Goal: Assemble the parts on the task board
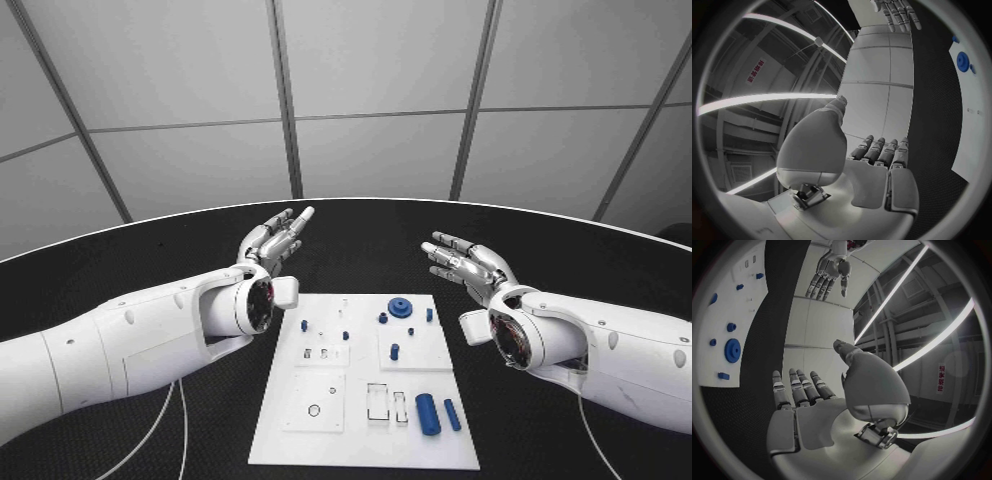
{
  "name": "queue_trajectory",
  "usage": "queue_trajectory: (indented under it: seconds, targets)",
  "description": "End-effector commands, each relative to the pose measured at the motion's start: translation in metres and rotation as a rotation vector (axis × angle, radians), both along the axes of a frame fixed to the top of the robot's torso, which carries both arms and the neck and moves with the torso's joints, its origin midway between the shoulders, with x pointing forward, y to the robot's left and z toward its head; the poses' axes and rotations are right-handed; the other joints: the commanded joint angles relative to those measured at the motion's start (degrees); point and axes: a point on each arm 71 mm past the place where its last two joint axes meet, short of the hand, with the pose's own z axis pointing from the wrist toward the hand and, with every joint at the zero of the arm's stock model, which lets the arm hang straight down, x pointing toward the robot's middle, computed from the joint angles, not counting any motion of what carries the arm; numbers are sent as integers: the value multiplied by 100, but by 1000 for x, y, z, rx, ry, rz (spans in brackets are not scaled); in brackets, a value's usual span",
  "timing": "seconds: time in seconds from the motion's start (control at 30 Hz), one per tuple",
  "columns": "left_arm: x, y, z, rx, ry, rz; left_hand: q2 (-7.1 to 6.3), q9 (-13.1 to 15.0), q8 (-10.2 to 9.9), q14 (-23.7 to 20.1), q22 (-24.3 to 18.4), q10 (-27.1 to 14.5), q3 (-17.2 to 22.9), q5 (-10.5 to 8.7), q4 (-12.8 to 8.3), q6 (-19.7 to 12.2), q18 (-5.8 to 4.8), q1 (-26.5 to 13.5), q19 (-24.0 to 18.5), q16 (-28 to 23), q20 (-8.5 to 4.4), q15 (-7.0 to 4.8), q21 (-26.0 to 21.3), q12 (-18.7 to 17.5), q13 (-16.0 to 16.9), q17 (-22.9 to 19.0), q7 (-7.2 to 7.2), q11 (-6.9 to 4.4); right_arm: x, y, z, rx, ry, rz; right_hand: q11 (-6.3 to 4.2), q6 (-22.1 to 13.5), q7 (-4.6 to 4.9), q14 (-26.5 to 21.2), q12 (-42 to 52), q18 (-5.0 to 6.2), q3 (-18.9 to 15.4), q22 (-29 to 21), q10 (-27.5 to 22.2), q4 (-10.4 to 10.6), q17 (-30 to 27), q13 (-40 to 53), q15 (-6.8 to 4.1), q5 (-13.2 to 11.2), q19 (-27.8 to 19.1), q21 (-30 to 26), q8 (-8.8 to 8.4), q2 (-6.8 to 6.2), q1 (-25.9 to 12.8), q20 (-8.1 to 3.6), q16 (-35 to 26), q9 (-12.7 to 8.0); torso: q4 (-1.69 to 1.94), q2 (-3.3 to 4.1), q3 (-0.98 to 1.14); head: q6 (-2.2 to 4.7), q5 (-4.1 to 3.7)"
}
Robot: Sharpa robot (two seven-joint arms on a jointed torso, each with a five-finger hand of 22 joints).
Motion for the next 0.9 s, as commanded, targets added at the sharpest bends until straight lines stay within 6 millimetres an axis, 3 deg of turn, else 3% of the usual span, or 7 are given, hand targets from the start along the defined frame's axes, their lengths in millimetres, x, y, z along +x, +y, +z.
queue_trajectory:
  seconds: [0.03,0.1,0.13,0.3,0.5,0.7,0.9]
  targets:
    - [5,0,6,-17,-4,-9,-16,16,48,23,13,49,20,46,75,91,86,246,17,37,87,84,30,44,14,13,452,85,2,-2,2,-3,6,20,183,1017,736,1664,142,152,236,89,1443,-441,207,89,149,-35,936,192,275,-35,749,46,346,198,0,-1,0,1,0]
    - [6,1,7,-19,-4,-10,-10,22,55,43,14,78,25,43,72,123,90,262,13,44,86,87,33,50,19,18,472,105,2,-2,2,-4,6,23,147,1526,680,2339,205,211,288,113,2200,-570,280,124,103,-82,1382,264,414,-60,877,43,487,291,0,-1,0,1,0]
    - [5,11,8,-22,-1,-9,5,30,65,100,17,120,37,39,70,165,96,285,12,59,86,104,38,56,24,31,504,137,6,-12,11,-146,-165,15,56,1951,652,2625,296,295,334,179,2745,-659,316,158,17,-106,2054,402,537,-88,970,36,584,370,12,47,-40,-93,-11]
    - [4,15,9,-28,-7,-16,104,82,136,448,36,451,110,23,56,461,110,375,72,155,90,173,77,94,55,103,628,271,7,-13,14,-237,-245,33,-68,2731,589,3038,327,422,487,220,3204,-785,349,141,-123,-126,2769,574,731,-153,1087,17,708,489,6,55,-43,-107,-17]
    - [3,20,14,-29,-27,-32,235,296,484,1805,170,2060,252,-3,18,1646,74,514,769,657,98,32,352,329,175,369,887,639,7,-12,19,-366,-333,77,-204,3193,475,3589,247,437,873,198,3741,-848,416,133,-295,-151,3283,651,793,-327,1104,-119,842,502,21,79,-34,-129,-73]
    - [0,24,20,-27,-40,-59,227,466,759,3273,405,3676,377,-11,-38,2628,144,607,2200,1180,69,-158,905,514,253,627,863,487,6,-9,23,-492,-400,129,-350,3493,366,4070,235,439,1037,239,4213,-893,566,152,-471,-142,3736,791,891,-448,1126,-298,998,549,34,122,-42,-149,-96]
    - [-6,27,26,-26,-46,-95,180,596,978,3766,482,4132,539,-18,-77,3423,390,664,2887,1337,50,-295,1220,524,251,706,779,377,7,-4,26,-632,-436,201,-495,3719,261,4485,196,403,799,477,4605,-980,832,170,-670,-66,4346,1267,961,-467,1200,-587,1165,624,43,203,-33,-145,-106]
